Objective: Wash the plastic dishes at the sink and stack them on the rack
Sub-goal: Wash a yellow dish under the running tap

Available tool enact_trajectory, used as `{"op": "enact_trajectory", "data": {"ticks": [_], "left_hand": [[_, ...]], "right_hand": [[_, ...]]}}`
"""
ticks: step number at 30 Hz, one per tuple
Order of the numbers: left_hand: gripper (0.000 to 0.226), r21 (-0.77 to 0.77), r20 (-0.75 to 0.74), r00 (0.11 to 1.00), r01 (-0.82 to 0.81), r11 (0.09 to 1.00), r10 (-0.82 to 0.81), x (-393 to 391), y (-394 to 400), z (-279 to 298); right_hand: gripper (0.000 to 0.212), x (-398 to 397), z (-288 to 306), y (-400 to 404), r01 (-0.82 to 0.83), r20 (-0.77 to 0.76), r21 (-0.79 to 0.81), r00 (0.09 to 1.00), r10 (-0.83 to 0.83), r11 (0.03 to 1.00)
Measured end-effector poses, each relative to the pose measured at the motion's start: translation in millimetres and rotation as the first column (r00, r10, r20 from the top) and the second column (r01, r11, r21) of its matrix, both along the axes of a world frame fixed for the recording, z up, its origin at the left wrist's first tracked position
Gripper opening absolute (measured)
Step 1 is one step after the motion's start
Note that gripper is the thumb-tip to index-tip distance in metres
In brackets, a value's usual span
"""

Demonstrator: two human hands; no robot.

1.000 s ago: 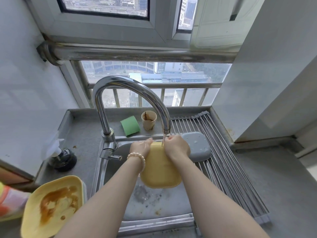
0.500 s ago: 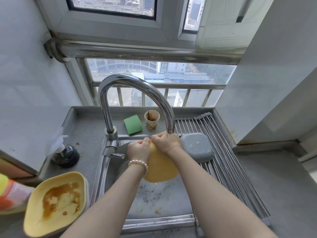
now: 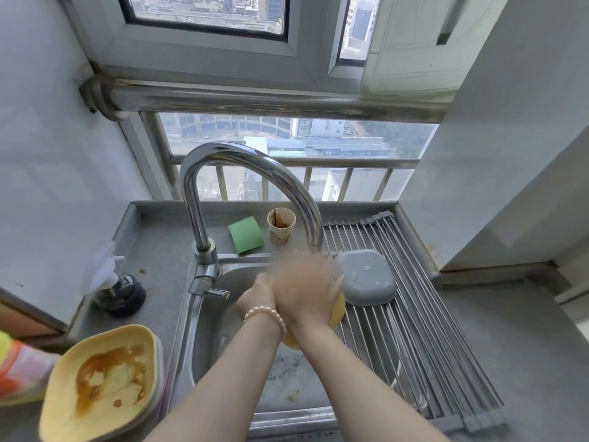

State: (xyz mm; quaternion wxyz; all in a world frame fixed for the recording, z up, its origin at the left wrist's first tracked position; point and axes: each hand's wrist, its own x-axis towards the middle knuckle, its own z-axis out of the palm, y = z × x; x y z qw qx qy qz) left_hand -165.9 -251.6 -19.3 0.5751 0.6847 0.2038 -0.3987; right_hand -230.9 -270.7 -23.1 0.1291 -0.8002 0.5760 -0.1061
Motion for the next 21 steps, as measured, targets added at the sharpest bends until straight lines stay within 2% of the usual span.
{"op": "enact_trajectory", "data": {"ticks": [3,7,9,12,16,17,20,21], "left_hand": [[0.026,-0.037,-0.092,0.991,-0.097,0.995,0.093,-3.0,3.2,1.7],[0.02,-0.09,-0.154,0.98,-0.138,0.986,0.123,3.3,8.8,-1.7],[0.021,-0.117,-0.176,0.98,-0.118,0.986,0.097,8.1,9.5,-6.7],[0.025,-0.159,-0.229,0.973,-0.078,0.984,0.04,11.9,7.7,-9.6],[0.032,-0.174,-0.259,0.965,-0.01,0.985,-0.035,15.3,11.0,-17.0],[0.034,-0.177,-0.265,0.964,-0.009,0.984,-0.038,16.4,10.4,-20.2],[0.034,-0.175,-0.246,0.969,-0.012,0.984,-0.032,17.2,8.9,-20.2],[0.033,-0.161,-0.24,0.971,-0.02,0.987,-0.019,18.1,7.8,-22.2]], "right_hand": [[0.094,-5.9,6.3,-8.6,0.056,-0.077,0.12,0.996,-0.047,0.991],[0.093,-11.9,21.6,-36.7,-0.059,-0.142,0.271,0.985,0.101,0.961],[0.096,-16.8,28.8,-49.7,-0.117,-0.09,0.388,0.982,0.164,0.914],[0.087,-23.1,33.6,-63.7,-0.113,0.08,0.562,0.993,0.082,0.819],[0.076,-28.0,34.1,-69.7,-0.174,0.169,0.669,0.982,0.081,0.723],[0.075,-30.7,32.8,-70.2,-0.176,0.205,0.695,0.978,0.043,0.697],[0.064,-36.6,29.1,-72.0,-0.131,0.314,0.812,0.919,-0.237,0.568],[0.058,-36.4,27.9,-71.2,-0.126,0.336,0.819,0.897,-0.289,0.56]]}}
